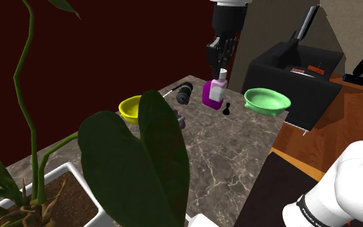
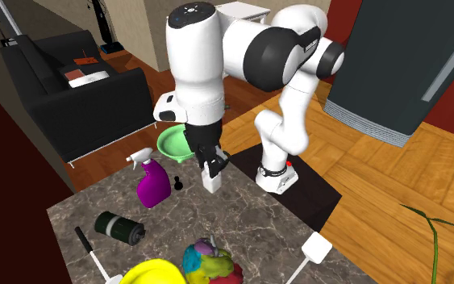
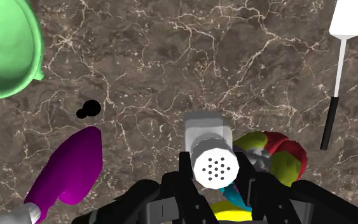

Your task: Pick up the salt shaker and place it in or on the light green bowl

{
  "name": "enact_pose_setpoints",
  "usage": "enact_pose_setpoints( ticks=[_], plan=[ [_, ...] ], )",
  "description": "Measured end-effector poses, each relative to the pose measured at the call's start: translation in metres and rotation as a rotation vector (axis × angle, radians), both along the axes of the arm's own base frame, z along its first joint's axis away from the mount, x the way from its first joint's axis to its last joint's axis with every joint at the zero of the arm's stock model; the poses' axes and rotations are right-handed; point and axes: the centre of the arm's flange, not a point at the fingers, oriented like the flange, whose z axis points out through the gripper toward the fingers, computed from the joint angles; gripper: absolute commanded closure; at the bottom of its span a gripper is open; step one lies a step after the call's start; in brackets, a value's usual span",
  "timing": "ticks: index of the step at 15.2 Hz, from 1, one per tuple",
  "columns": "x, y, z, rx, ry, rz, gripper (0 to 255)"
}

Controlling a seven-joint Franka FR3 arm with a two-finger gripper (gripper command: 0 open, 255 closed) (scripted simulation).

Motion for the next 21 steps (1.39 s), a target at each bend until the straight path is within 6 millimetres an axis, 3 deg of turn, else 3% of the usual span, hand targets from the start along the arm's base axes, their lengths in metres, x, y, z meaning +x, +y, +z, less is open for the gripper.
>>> enact_pose_setpoints(
  ticks=[21],
  plan=[
    [-0.036, -0.275, 0.033, 0.001, 0.0, 0.001, 255]
  ],
)
